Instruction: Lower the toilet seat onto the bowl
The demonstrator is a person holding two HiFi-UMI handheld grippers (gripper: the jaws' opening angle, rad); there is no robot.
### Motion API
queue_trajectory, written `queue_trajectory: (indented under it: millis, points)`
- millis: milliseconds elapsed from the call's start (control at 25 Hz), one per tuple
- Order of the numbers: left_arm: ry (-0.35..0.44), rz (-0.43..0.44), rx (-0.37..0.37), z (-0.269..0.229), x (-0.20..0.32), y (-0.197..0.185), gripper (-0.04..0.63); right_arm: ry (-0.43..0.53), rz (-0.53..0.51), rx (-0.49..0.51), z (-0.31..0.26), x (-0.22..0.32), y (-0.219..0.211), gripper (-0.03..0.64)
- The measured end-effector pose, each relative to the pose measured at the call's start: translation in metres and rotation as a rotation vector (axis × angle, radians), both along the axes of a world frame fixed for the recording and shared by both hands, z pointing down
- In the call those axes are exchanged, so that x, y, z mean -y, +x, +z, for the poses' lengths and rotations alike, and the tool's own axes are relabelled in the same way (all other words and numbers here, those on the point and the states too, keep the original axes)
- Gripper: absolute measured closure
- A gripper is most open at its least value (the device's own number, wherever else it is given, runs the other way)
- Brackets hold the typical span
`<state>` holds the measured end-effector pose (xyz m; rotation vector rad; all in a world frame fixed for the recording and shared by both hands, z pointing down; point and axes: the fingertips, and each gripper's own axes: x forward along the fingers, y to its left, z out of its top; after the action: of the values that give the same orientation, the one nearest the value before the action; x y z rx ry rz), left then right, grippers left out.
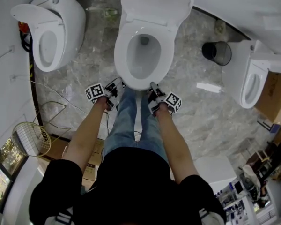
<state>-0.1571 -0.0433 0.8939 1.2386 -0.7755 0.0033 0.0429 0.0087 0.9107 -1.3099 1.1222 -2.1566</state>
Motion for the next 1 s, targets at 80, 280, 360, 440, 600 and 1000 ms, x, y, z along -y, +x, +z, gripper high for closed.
queue_trajectory:
  millis: [80,280,360,440,600,1000]
  points:
    - [-0.013,0.006,-0.03,0.005,0.0,0.009,0.383,-0.011,-0.005,0.002,0.004,-0.004,-0.001,0.468]
    - [-0.034,0.029,-0.004,0.017,0.002,0.017,0.464,-0.038,-0.014,-0.003,0.014,-0.007,-0.003,0.466]
    - [-0.059,0.041,0.018,0.024,-0.003,0.016,0.465,-0.042,-0.023,-0.011,0.019,-0.01,-0.005,0.465]
    - [-0.072,0.057,0.037,0.033,-0.006,0.015,0.465,-0.05,-0.035,-0.024,0.027,-0.012,-0.005,0.463]
    - [-0.106,0.079,0.064,0.048,-0.017,0.013,0.463,-0.084,-0.054,-0.039,0.043,-0.024,-0.008,0.457]
    - [-0.163,0.116,0.142,0.094,-0.027,0.009,0.457,-0.129,-0.1,-0.099,0.086,-0.033,-0.011,0.451]
